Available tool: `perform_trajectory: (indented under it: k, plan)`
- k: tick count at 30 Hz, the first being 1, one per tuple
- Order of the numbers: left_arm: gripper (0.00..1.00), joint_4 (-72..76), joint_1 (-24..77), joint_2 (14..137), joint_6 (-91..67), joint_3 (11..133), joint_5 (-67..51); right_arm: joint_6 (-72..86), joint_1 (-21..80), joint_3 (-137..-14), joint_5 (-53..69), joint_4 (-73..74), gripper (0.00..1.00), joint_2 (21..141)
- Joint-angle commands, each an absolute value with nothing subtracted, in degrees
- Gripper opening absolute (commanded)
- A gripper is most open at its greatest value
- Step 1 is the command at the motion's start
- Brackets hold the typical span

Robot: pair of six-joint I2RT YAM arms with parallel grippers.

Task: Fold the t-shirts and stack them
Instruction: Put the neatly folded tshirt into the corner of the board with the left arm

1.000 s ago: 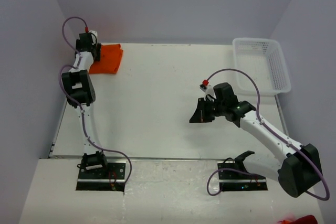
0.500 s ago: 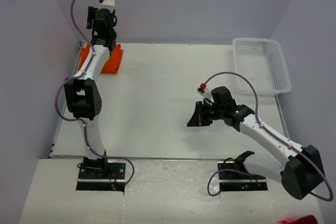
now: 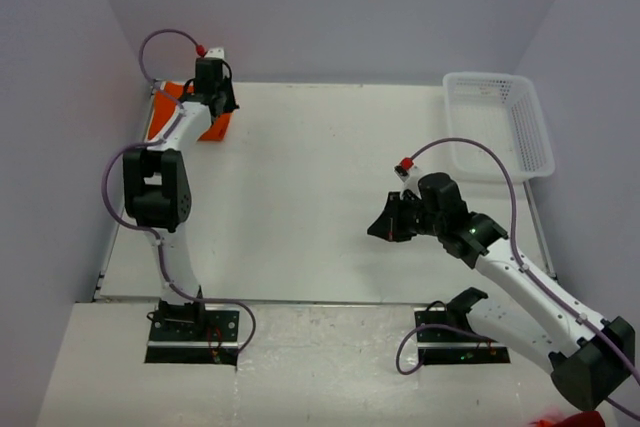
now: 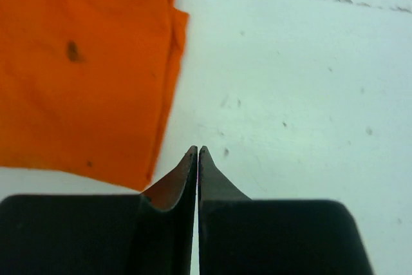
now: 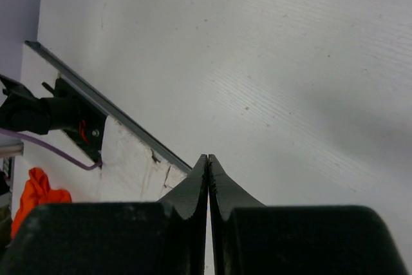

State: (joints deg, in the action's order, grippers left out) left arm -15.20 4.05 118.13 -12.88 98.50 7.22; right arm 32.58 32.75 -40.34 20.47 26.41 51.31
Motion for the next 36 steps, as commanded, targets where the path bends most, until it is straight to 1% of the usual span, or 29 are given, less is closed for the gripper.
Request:
perform_trajectory:
  k: [1, 3, 6, 8, 11, 15, 16, 17, 19, 23, 29, 36]
  plan:
    - [0.00, -13.6, 6.9, 108.9, -18.6, 95.5, 2.9, 32.7, 33.0, -38.8, 14.2, 27.7, 0.00, 49.2]
    - [0.00, -15.0, 7.0, 109.1, -16.7, 95.6, 4.0, 33.4, 33.0, -38.9, 14.4, 28.8, 0.00, 48.1]
    - [0.00, -15.3, 6.5, 110.3, -13.9, 95.4, 4.6, 34.7, 33.0, -38.1, 15.1, 30.8, 0.00, 41.5]
    - [0.00, -15.5, 6.0, 112.4, -12.8, 96.1, 4.7, 34.9, 33.0, -37.9, 14.6, 32.2, 0.00, 39.4]
    - [0.00, -14.6, 3.3, 115.2, -14.0, 97.2, 0.4, 34.4, 33.0, -38.7, 12.7, 35.8, 0.00, 38.1]
    - [0.00, -11.7, -3.4, 117.2, -18.4, 95.9, -8.2, 34.6, 33.0, -39.8, 13.5, 37.3, 0.00, 37.8]
    - [0.00, -9.0, -5.8, 117.2, -20.0, 94.0, -10.1, 34.6, 33.0, -40.0, 13.9, 37.2, 0.00, 37.8]
    - [0.00, -7.7, -6.8, 117.5, -20.6, 93.3, -14.5, 34.5, 33.0, -40.0, 14.0, 37.1, 0.00, 38.1]
    - [0.00, -7.1, -8.8, 119.5, -21.3, 93.8, -18.9, 34.1, 33.0, -40.2, 14.1, 36.4, 0.00, 38.9]
    - [0.00, -5.3, -10.6, 122.3, -23.7, 94.3, -24.4, 33.3, 33.0, -41.4, 15.5, 34.8, 0.00, 42.9]
    - [0.00, -2.8, -11.1, 124.5, -25.4, 94.0, -27.2, 33.2, 33.0, -41.7, 16.2, 33.0, 0.00, 45.3]
    - [0.00, -1.1, -11.8, 124.5, -27.2, 88.9, -27.8, 33.8, 33.0, -41.6, 16.3, 32.8, 0.00, 45.4]
